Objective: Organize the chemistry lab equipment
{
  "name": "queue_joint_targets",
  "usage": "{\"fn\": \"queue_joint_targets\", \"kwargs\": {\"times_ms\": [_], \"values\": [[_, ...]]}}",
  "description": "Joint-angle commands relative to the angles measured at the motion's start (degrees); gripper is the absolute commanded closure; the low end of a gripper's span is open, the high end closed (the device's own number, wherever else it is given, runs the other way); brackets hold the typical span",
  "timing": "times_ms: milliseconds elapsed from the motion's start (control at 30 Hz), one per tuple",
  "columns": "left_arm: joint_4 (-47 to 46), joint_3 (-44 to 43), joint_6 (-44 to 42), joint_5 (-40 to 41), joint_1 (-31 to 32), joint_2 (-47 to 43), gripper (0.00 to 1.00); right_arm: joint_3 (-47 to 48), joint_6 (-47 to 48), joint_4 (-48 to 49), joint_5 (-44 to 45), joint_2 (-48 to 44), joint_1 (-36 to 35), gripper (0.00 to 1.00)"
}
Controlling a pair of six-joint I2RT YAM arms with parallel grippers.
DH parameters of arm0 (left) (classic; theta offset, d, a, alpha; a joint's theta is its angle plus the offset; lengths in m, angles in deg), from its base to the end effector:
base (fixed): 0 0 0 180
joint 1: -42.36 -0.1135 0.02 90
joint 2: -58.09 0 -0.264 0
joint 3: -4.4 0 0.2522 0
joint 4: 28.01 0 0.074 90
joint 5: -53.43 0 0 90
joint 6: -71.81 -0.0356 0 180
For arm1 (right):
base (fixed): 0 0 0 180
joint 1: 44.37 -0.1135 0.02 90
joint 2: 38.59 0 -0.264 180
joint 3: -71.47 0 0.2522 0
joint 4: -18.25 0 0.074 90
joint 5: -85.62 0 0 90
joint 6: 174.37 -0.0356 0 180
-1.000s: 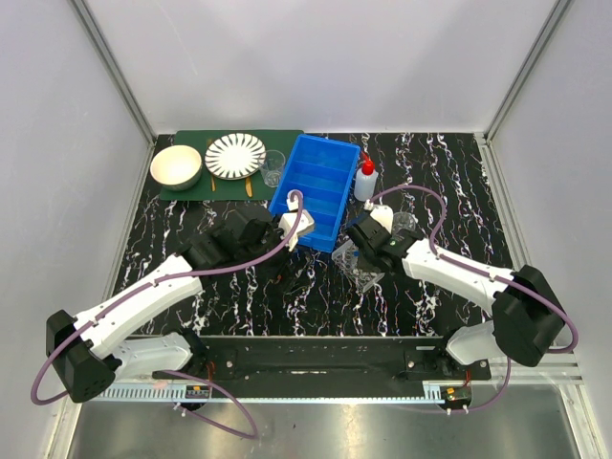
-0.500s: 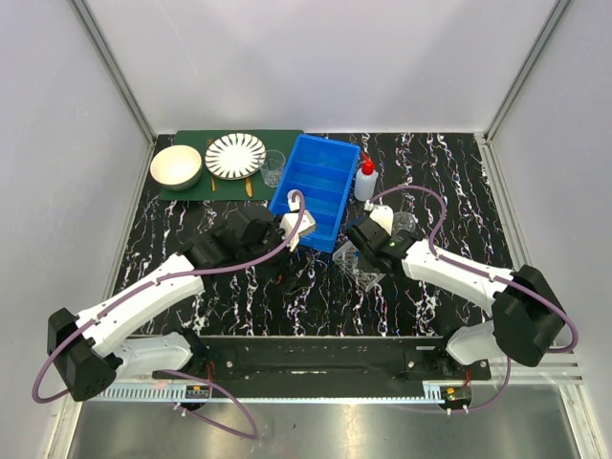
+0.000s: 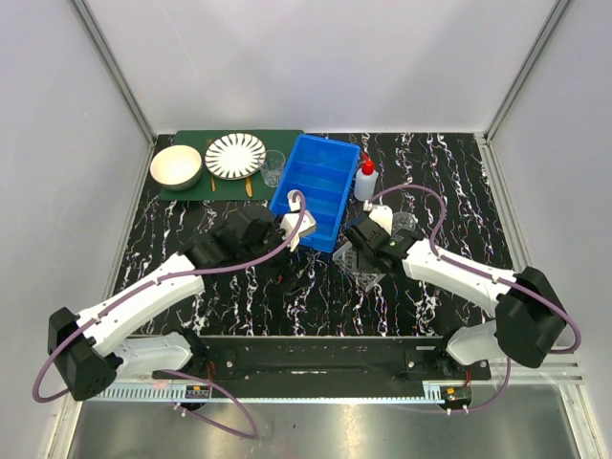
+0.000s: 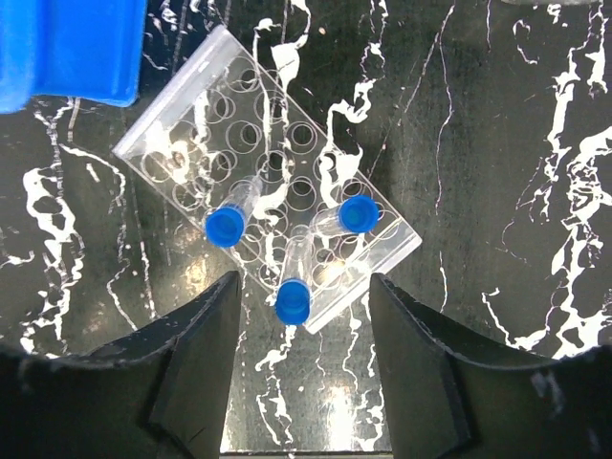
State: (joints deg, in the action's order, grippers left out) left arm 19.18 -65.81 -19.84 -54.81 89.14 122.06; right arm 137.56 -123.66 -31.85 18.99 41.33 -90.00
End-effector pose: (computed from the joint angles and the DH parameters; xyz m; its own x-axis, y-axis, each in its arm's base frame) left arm 0.1537 -0.1798 0.3075 -0.4240 0.4912 -0.7609 0.8666 0.4642 -0.1833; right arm 0.1958 0.1800 0.2173 -0.8245 -0.0116 -0.5658 -0.0157 0.9999 0.0025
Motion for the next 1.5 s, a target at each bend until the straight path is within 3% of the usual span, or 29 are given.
{"fn": "queue_joint_targets", "kwargs": {"times_ms": [0,300,467,700,967,1467], "values": [[-1.17,-0.69,-0.37,1.09,0.15,1.07,0.01,6.27,0.88,-4.87,2.90,-4.68,-1.13,0.37],[2.25,-2.61,-2.47,11.81,-0.03,7.30,0.01,12.52,4.48,-11.20,2.73,-15.49,-1.22,0.33],[6.91,-5.16,-5.99,9.91,-2.74,12.67,0.01,11.21,5.01,-11.48,1.85,-18.83,-1.22,0.33],[5.76,-6.22,-9.24,8.83,-11.27,20.75,0.01,10.33,5.45,-12.70,-0.35,-23.05,-1.13,0.34],[5.95,-10.08,-12.15,15.25,-11.45,32.87,0.01,7.34,4.13,-14.19,-1.75,-30.61,-1.22,0.34],[5.86,-16.77,-17.77,19.73,-11.45,40.80,0.01,4.44,3.69,-15.25,-1.58,-33.69,-1.22,0.35]]}}
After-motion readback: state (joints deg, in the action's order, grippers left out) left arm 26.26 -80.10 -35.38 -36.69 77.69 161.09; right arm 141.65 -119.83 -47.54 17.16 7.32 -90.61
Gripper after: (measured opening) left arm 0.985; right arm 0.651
